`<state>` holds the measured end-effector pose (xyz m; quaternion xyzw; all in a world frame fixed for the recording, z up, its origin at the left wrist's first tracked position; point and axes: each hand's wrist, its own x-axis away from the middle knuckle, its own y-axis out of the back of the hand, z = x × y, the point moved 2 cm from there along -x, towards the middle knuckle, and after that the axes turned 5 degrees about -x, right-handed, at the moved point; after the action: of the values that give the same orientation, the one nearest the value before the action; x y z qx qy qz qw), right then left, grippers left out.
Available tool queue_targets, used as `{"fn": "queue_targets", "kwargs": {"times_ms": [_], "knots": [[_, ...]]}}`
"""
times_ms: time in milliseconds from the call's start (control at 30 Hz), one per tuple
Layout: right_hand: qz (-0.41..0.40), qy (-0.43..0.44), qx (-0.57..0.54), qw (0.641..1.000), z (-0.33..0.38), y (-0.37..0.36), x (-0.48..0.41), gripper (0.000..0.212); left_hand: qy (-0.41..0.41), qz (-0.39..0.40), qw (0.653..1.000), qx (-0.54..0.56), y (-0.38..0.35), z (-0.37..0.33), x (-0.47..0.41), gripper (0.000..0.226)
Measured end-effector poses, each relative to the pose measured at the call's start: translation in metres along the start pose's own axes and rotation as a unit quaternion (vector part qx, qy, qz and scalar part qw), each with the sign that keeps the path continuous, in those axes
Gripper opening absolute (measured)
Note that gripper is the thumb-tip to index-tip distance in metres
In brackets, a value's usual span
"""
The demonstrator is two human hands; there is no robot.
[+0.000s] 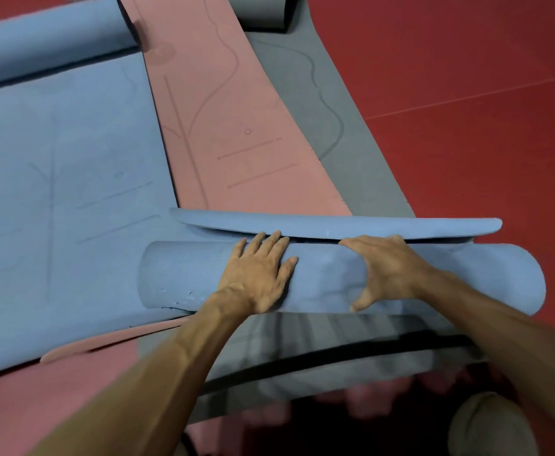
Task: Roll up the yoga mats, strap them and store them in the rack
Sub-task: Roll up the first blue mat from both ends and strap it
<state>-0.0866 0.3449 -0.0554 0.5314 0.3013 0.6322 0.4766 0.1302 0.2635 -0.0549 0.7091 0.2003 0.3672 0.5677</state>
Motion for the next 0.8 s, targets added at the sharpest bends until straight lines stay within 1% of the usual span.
{"fn": "queue_targets", "kwargs": {"times_ms": [167,267,333,400,500,567,633,800], "knots": [[-0.02,0.0,-0.003,1.0,0.002,-0.018,0.017,0.127,0.005,-0.008,1.0,-0.029,-0.009,-0.008,0.01,0.059],[-0.05,0.018,0.018,0.998,0.005,-0.024,0.027,0.122,0.005,-0.015,0.999,-0.038,-0.011,-0.009,0.014,0.083],[-0.087,0.023,0.014,0.996,0.008,-0.028,0.032,0.115,0.007,-0.016,0.999,-0.039,-0.013,-0.009,0.015,0.089],[-0.13,0.016,-0.01,0.991,0.01,-0.033,0.033,0.102,0.008,-0.018,0.999,-0.037,-0.012,-0.008,0.011,0.086],[-0.203,-0.001,-0.009,0.979,0.008,-0.04,0.029,0.079,0.013,-0.018,0.999,-0.032,-0.01,-0.005,0.0,0.062],[-0.243,-0.015,0.003,0.97,0.007,-0.04,0.025,0.069,0.018,-0.017,0.999,-0.023,-0.008,-0.003,-0.009,0.056],[-0.262,-0.024,0.015,0.965,0.005,-0.039,0.019,0.066,0.024,-0.023,0.999,-0.018,-0.007,0.0,-0.018,0.056],[-0.277,-0.033,0.028,0.96,-0.001,-0.03,-0.002,0.06,0.024,-0.044,0.999,-0.018,-0.004,0.005,-0.039,0.053]]}}
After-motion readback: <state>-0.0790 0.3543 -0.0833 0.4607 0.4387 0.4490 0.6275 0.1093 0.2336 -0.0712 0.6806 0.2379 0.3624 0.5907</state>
